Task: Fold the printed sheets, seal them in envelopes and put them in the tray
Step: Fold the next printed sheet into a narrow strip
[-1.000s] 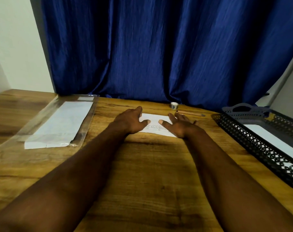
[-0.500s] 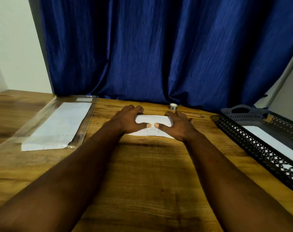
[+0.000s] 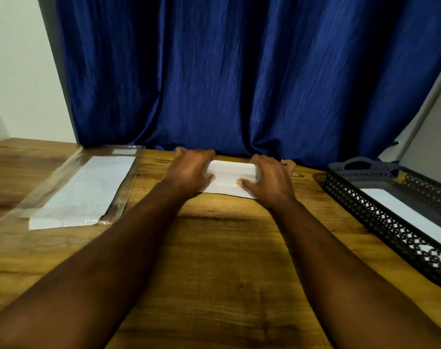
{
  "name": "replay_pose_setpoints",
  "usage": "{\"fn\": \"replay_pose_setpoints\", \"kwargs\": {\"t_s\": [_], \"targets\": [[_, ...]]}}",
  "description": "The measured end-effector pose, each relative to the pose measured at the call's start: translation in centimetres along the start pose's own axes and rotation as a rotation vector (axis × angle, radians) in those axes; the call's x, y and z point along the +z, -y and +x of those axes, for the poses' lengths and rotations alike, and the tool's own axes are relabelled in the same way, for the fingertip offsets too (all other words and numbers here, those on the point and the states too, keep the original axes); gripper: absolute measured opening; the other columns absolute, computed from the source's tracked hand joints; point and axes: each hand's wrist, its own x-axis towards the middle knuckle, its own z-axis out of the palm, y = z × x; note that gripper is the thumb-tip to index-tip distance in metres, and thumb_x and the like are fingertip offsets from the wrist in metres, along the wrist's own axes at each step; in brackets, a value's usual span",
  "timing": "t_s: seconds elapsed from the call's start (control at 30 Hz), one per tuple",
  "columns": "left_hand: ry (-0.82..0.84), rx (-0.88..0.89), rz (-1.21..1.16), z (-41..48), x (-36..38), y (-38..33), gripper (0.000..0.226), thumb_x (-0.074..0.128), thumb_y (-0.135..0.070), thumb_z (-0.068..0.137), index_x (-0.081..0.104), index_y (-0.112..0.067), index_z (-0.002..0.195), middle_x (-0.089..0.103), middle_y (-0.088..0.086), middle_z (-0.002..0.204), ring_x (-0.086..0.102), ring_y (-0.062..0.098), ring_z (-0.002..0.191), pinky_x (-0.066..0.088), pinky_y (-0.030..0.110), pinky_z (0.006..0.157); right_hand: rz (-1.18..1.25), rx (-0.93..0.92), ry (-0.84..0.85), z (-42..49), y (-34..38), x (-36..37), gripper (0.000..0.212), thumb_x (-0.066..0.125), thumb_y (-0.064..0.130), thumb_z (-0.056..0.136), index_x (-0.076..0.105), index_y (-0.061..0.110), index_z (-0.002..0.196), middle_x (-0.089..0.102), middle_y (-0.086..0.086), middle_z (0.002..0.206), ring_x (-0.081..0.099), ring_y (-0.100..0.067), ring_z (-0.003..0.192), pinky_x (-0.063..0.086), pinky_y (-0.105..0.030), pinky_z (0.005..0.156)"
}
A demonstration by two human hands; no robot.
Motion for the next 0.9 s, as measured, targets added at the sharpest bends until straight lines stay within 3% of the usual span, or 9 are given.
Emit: {"fn": "replay_pose_setpoints", "kwargs": {"t_s": [0.1, 0.17, 0.27, 0.4, 0.5, 0.57, 0.67, 0.77, 0.9], "targets": [[0.012, -0.014, -0.020, -0.2, 0.1, 0.1, 0.016, 0.075, -0.027, 0.087, 0.061, -0.025, 0.081, 0.066, -0.009, 0.080, 0.063, 0.019, 0.083, 0.044, 0.037, 0.080, -0.013, -0.003, 0.025, 0.1, -0.4, 0.0, 0.013, 0.073, 0.029, 0.087, 0.062, 0.035, 0.089, 0.066, 0.015, 0.085, 0.062, -0.013, 0.093, 0.024, -0.047, 0.105], [0.087, -0.047, -0.047, -0.2, 0.4, 0.3, 0.016, 0.072, -0.023, 0.089, 0.060, -0.028, 0.080, 0.064, -0.010, 0.080, 0.060, 0.014, 0.080, 0.049, 0.036, 0.069, -0.065, -0.006, 0.109, 0.2, -0.5, 0.5, 0.011, 0.070, 0.028, 0.089, 0.064, 0.036, 0.091, 0.067, 0.014, 0.085, 0.063, -0.015, 0.094, 0.024, -0.051, 0.110], [0.200, -0.060, -0.098, -0.5, 0.9, 0.7, 0.007, 0.069, -0.026, 0.088, 0.063, -0.027, 0.084, 0.062, -0.009, 0.083, 0.059, 0.017, 0.083, 0.044, 0.033, 0.063, -0.069, 0.022, 0.253, 0.1, -0.5, 0.8, 0.008, 0.064, 0.029, 0.087, 0.069, 0.034, 0.092, 0.069, 0.012, 0.088, 0.063, -0.019, 0.096, 0.023, -0.056, 0.112], [0.261, -0.088, -0.216, -0.7, 1.2, 0.4, 0.021, 0.065, -0.047, 0.087, 0.064, -0.026, 0.085, 0.063, -0.005, 0.093, 0.056, 0.015, 0.088, 0.052, 0.039, 0.075, -0.036, 0.079, 0.258, 0.0, 0.2, 0.3, 0.034, 0.044, 0.045, 0.093, 0.072, 0.028, 0.087, 0.069, 0.009, 0.086, 0.062, -0.018, 0.091, 0.027, -0.055, 0.109], [0.242, -0.069, -0.203, -0.6, 1.9, 0.5, 0.018, 0.059, -0.041, 0.098, 0.064, -0.025, 0.091, 0.062, -0.003, 0.099, 0.057, 0.019, 0.094, 0.053, 0.044, 0.082, -0.005, 0.061, 0.224, -0.2, 0.9, 0.6, 0.035, 0.039, 0.041, 0.099, 0.071, 0.027, 0.103, 0.070, 0.003, 0.108, 0.061, -0.020, 0.105, 0.027, -0.052, 0.107], [0.251, -0.054, -0.162, -0.5, 2.5, 0.8, 0.013, 0.060, -0.034, 0.100, 0.065, -0.024, 0.106, 0.062, -0.001, 0.111, 0.057, 0.022, 0.108, 0.051, 0.044, 0.091, 0.079, -0.007, 0.200, -0.2, 1.5, 1.2, 0.034, 0.044, 0.035, 0.101, 0.070, 0.021, 0.119, 0.066, 0.000, 0.124, 0.057, -0.021, 0.118, 0.034, -0.046, 0.107], [0.347, -0.098, -0.084, -0.4, 3.3, 1.2, 0.040, 0.053, -0.039, 0.106, 0.057, -0.022, 0.142, 0.053, 0.004, 0.145, 0.047, 0.025, 0.135, 0.041, 0.045, 0.110, 0.209, -0.106, 0.226, 0.1, 2.9, 2.4, 0.040, 0.055, 0.020, 0.101, 0.065, 0.010, 0.138, 0.061, -0.007, 0.143, 0.054, -0.023, 0.133, 0.039, -0.035, 0.113], [0.472, -0.127, -0.029, -0.2, 3.6, 0.9, 0.054, 0.034, -0.039, 0.113, 0.032, -0.023, 0.164, 0.026, 0.004, 0.172, 0.025, 0.023, 0.157, 0.020, 0.047, 0.127, 0.177, -0.089, 0.441, 0.4, 4.6, 3.3, 0.053, 0.045, 0.030, 0.109, 0.043, 0.014, 0.160, 0.035, -0.006, 0.169, 0.029, -0.023, 0.157, 0.022, -0.043, 0.128], [0.571, -0.143, 0.032, 0.1, 3.9, 0.9, 0.058, 0.022, -0.041, 0.114, 0.013, -0.023, 0.168, 0.006, 0.002, 0.177, 0.003, 0.018, 0.163, 0.003, 0.044, 0.131, 0.074, -0.038, 0.675, 0.5, 5.0, 3.7, 0.061, 0.022, 0.049, 0.114, 0.017, 0.026, 0.169, 0.009, 0.005, 0.178, 0.005, -0.014, 0.163, 0.000, -0.051, 0.131]]}}
